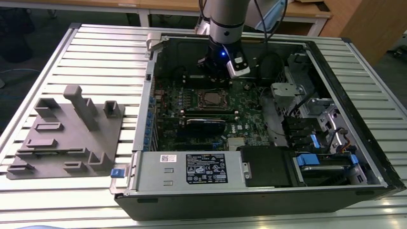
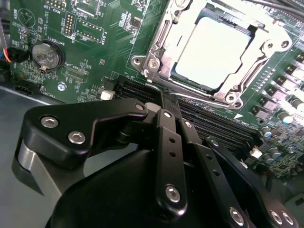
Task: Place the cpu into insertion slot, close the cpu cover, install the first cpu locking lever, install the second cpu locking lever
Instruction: 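Install the first cpu locking lever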
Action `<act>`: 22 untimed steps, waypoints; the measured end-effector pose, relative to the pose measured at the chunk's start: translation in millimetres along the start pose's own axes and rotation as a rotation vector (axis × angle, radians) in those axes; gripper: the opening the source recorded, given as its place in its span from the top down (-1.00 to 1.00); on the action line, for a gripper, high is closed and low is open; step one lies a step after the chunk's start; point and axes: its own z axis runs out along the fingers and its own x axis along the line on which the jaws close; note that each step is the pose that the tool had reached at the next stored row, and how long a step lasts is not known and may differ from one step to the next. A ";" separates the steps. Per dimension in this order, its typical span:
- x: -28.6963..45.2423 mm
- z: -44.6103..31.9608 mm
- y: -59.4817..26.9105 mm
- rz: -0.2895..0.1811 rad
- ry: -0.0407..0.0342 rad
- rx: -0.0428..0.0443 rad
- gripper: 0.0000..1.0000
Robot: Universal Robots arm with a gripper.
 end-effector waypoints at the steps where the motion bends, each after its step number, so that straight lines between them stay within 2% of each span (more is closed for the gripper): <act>1: 0.1 0.4 0.0 0.010 -0.0007 0.0003 0.79; 6: 0.3 1.2 -0.2 0.068 -0.0052 0.0022 0.79; 9: 2.9 1.3 -0.5 0.079 -0.0083 0.0017 0.79; 13: 6.3 1.2 -1.0 0.083 -0.0172 0.0019 0.79; 17: 6.5 1.4 -1.1 0.095 -0.0324 0.0101 0.79; 22: 9.7 1.9 -1.5 0.106 -0.0379 0.0096 0.79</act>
